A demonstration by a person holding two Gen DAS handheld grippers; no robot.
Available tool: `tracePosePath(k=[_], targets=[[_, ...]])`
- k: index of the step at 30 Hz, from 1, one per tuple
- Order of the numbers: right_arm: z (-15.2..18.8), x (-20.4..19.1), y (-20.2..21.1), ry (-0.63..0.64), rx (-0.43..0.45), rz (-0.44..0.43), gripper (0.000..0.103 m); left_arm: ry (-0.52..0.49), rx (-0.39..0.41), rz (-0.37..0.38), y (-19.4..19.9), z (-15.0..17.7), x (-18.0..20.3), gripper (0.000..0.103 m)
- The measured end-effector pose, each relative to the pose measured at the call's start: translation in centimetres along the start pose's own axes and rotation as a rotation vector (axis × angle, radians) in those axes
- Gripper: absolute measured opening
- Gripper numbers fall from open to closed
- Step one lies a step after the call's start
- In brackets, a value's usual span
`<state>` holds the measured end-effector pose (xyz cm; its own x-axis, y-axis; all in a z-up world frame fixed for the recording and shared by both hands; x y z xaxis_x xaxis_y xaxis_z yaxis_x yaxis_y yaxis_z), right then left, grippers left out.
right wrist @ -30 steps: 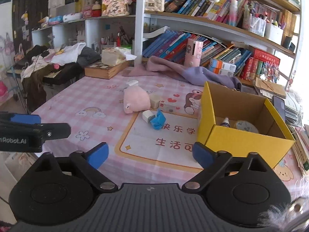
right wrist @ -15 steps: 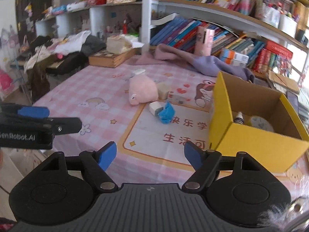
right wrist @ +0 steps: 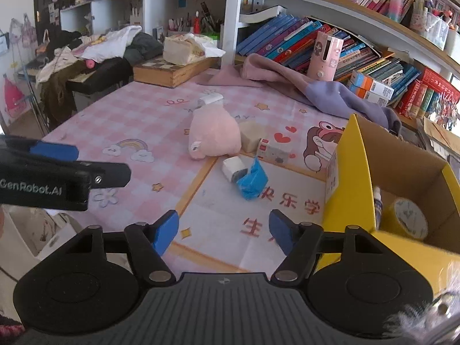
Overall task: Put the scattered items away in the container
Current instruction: 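Grasp the blue item with the right tool while the left tool grasps the pink pig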
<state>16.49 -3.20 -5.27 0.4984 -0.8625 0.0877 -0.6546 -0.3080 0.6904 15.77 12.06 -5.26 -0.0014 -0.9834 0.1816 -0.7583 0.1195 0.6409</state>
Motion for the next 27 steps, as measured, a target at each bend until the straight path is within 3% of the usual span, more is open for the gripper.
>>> tracePosePath(k=[4, 19, 23, 27], targets=[[-1.0, 1.1, -2.1, -0.011, -0.019, -0.001, 0.058, -0.029, -0.001, 0.008, -2.3, -1.9, 0.5, 0.089], [-4.0, 4.1, -8.4, -0.056, -0.108, -0.026, 0.058, -0.015, -0.026, -0.006, -9.1, -6.7, 1.1, 0.092], [-4.3, 4.9, -9.4, -0.093, -0.12, -0.021, 0.047, 0.037, -0.059, -0.003, -11.4, -7.6, 0.8, 0.092], [-4.5, 5.6, -10.5, -0.117, -0.139, -0.035, 0.046, 0.037, -0.067, -0.011, -12.9, -8.3, 0.7, 0.092]])
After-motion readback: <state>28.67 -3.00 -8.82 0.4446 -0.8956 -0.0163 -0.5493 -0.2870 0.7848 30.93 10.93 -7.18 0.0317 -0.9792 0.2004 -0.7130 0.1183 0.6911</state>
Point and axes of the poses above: each gripper's, at about its wrist camera, not at the fingertips, and y roughly against the way its jaws point, x to its right, z to its underside, the point moved 4 cm from there along -y, roughly the way its jaws point, and after that the axes turned 1 degree about y, right-handed, at the moved point
